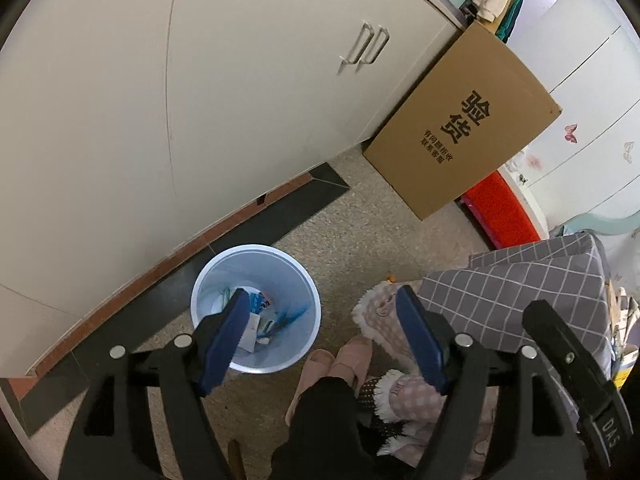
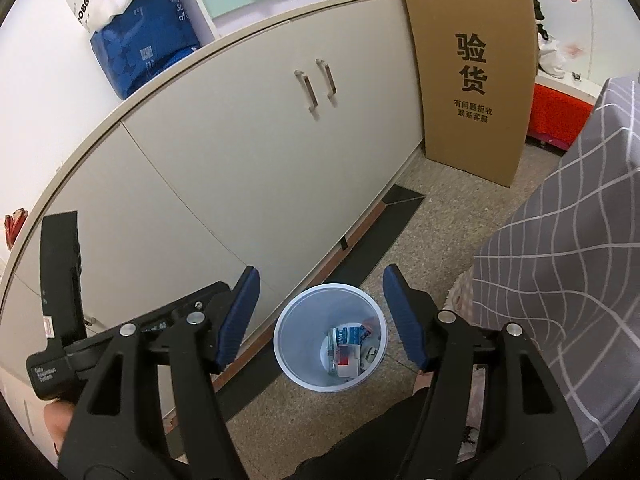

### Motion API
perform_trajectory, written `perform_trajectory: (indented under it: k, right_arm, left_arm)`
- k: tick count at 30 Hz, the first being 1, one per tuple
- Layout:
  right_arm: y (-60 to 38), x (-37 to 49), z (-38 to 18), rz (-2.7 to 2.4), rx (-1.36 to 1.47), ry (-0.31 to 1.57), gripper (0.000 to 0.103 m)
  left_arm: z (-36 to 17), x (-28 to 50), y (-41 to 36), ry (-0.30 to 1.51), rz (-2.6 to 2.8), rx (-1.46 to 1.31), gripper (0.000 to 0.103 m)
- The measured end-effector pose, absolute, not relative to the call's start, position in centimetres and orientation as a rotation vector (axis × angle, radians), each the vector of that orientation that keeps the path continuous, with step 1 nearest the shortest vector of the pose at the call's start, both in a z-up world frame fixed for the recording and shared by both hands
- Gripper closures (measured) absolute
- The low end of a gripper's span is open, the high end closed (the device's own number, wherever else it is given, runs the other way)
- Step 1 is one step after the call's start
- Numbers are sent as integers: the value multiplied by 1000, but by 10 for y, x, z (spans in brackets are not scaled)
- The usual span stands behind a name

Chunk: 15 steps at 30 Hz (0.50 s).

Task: Collect trash
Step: 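Carry both items to the wastebasket and open the right tool over it, then move both empty tools back over the table toward the yellow trash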

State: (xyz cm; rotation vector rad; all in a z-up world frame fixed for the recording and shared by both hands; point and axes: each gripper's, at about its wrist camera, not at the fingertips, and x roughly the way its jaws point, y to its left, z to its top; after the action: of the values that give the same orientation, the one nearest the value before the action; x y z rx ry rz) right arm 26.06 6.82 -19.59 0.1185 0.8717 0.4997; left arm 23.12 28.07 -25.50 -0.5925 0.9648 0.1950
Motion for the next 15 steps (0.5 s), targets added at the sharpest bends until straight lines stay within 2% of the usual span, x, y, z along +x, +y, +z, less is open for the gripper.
perform_trajectory:
  k: [6,15]
  right_arm:
    - [58,246,-175,500,130,836,39]
    - [11,211,-123,479,169,722,39]
  left_arm:
    - [-228,212,264,915,179,-565,29]
    - [-157,181,210,787,90,-483,28]
